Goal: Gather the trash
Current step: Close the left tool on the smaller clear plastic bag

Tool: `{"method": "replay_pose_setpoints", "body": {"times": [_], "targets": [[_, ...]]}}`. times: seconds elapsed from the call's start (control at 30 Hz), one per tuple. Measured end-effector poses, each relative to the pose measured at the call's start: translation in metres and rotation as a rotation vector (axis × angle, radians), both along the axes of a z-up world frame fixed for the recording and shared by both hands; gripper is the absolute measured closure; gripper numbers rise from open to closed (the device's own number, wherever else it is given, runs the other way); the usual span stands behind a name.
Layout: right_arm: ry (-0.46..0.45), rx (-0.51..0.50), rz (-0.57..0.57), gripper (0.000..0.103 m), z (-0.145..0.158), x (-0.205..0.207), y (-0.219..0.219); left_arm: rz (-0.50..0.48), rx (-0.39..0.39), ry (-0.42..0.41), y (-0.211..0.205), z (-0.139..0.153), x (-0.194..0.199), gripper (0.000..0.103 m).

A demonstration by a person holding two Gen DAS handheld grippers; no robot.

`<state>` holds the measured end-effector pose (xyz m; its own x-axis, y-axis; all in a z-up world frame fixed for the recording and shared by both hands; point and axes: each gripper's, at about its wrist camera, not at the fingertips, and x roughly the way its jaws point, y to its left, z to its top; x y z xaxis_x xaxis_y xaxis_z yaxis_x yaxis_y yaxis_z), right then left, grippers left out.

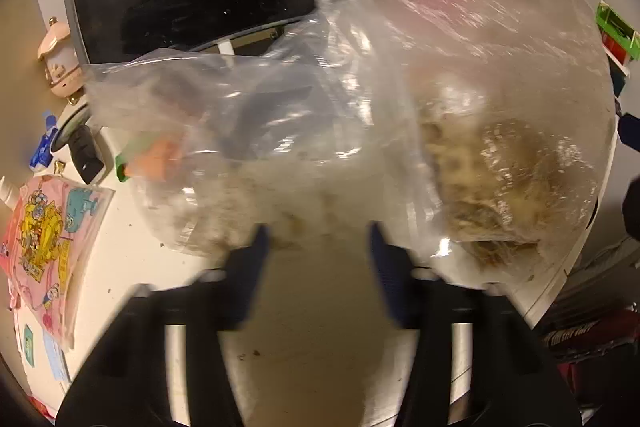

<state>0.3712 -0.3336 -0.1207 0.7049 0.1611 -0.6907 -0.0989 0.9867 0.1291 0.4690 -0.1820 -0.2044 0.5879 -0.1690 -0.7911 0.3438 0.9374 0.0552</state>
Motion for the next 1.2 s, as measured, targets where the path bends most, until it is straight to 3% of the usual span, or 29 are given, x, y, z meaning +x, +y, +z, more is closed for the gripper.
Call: {"method": "replay_pose_setpoints", "body": {"times": [0.03,0.07,0.1,0.57,0.87,0.93,0.97,1.0,1.2], "targets": [[0.001,0.001,-0.001,0.006,-0.001,-0.001,0.0,0.003,-0.005,-0.009,0.003,0.004,0.001,0.077],[0.001,0.002,-0.002,0.006,-0.001,-0.003,0.001,0.005,-0.01,-0.012,0.005,0.005,0.001,0.095],[0.001,0.003,-0.002,0.006,-0.001,-0.004,0.001,0.008,-0.017,-0.009,0.007,0.007,0.002,0.102],[-0.022,0.016,-0.01,0.006,0.005,-0.015,0.004,-0.011,-0.027,-0.031,0.002,0.018,-0.011,0.103],[-0.018,0.035,-0.017,0.006,0.002,-0.011,0.003,0.025,-0.092,-0.03,0.023,0.028,-0.01,0.103],[-0.018,0.041,-0.016,0.006,0.001,-0.01,0.004,0.035,-0.096,-0.044,0.026,0.031,-0.009,0.087],[-0.018,0.043,-0.016,0.006,0.001,-0.009,0.004,0.044,-0.097,-0.052,0.027,0.033,-0.008,0.065],[-0.018,0.047,-0.016,0.006,0.0,-0.008,0.005,0.055,-0.1,-0.067,0.029,0.035,-0.007,0.055],[-0.014,0.052,-0.016,0.006,-0.002,-0.001,0.004,0.052,-0.057,-0.084,0.025,0.033,0.01,0.043]]}}
